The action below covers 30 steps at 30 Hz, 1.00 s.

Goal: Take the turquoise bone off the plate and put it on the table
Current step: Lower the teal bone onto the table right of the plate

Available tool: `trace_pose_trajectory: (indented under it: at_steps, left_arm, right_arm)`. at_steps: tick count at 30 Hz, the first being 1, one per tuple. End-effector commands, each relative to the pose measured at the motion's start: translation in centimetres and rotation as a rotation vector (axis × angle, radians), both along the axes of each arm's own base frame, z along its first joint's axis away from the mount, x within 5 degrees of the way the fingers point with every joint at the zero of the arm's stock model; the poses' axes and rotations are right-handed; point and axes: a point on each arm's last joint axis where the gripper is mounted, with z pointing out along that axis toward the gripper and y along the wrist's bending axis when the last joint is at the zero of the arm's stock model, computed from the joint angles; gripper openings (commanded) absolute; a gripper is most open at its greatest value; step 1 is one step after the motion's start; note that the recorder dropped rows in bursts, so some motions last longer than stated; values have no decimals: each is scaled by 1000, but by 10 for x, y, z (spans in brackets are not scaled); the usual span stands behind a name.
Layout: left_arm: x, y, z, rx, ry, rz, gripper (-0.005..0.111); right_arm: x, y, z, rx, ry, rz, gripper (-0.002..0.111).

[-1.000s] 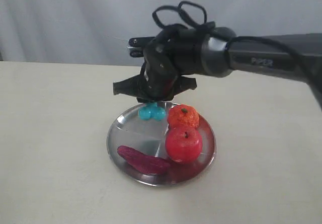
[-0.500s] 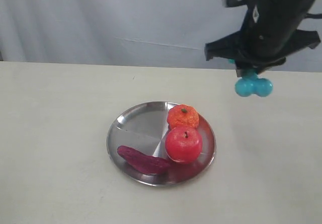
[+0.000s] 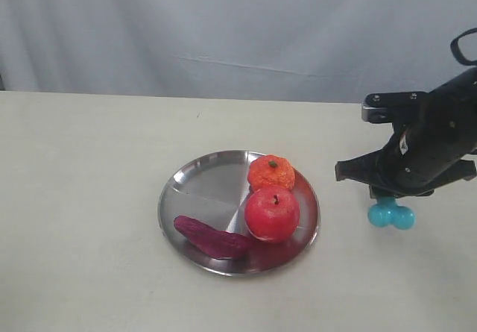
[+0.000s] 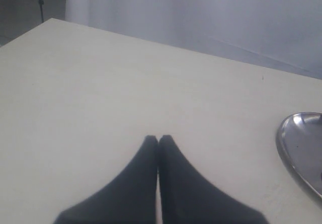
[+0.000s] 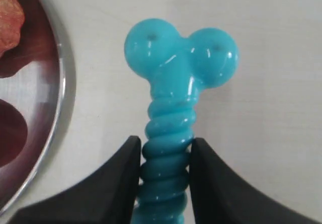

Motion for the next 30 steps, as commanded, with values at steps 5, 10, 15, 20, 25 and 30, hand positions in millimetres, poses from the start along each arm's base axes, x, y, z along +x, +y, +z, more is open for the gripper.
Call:
trace_pose_trajectory:
  at_steps: [5,10,15,20,25,30]
  left_arm:
    - [0,0,0,-1,-4,2,0]
    - [0,0,0,-1,-4,2,0]
    - [0,0,0,-1,-4,2,0]
    - [0,0,0,-1,-4,2,0]
    - [0,0,0,-1,-4,2,0]
    - [0,0,0,-1,-4,2,0]
  right_arm:
    - [15,-1,-32,23,-21,21,0]
    - [21,-1,-45,28,-31,47,0]
    - [25,0,-54,31,-40,69,0]
    - [25,0,-67,38,-9,70,0]
    - [26,0,-70,41,-12,73,0]
    - [26,0,-70,40,-12,75,0]
